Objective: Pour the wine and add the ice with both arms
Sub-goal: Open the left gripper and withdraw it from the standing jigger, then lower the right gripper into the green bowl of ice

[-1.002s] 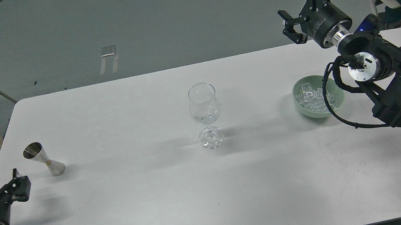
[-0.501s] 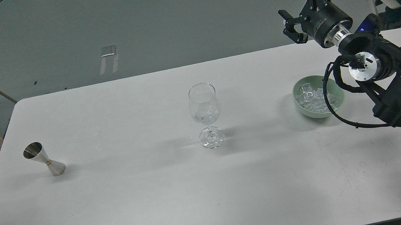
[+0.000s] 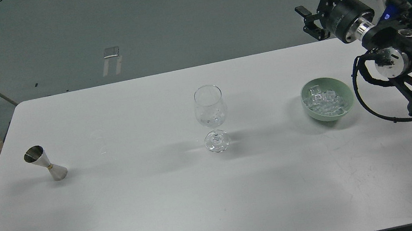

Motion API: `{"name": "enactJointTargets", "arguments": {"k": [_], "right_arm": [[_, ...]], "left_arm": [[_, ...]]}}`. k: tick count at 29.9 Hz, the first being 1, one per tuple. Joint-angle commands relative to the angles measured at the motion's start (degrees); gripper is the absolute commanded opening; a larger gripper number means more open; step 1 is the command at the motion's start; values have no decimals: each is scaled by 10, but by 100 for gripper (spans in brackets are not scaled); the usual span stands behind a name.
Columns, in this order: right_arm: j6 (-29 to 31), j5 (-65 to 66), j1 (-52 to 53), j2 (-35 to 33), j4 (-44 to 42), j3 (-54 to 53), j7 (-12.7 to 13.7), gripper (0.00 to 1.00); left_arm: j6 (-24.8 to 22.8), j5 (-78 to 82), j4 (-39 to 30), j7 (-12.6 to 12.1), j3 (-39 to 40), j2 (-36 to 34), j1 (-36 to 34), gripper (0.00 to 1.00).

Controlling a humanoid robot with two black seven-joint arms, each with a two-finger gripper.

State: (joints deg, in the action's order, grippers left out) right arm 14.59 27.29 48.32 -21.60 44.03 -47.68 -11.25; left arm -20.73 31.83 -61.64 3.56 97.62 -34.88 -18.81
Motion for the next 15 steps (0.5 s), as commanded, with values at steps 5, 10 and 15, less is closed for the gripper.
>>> {"name": "enactJointTargets", "arguments": {"k": [5,10,15], "right_arm": [[-48,148,-53,-142,139,48,0,100],[-114,306,-124,-200,218,52,-1,100],[-199,459,-187,-208,232,52,-2,100]], "left_arm": [[3,24,6,9,-48,7,-46,98],[2,26,4,9,-62,17,-46,98],[2,41,1,9,-63,24,-45,98]]}}
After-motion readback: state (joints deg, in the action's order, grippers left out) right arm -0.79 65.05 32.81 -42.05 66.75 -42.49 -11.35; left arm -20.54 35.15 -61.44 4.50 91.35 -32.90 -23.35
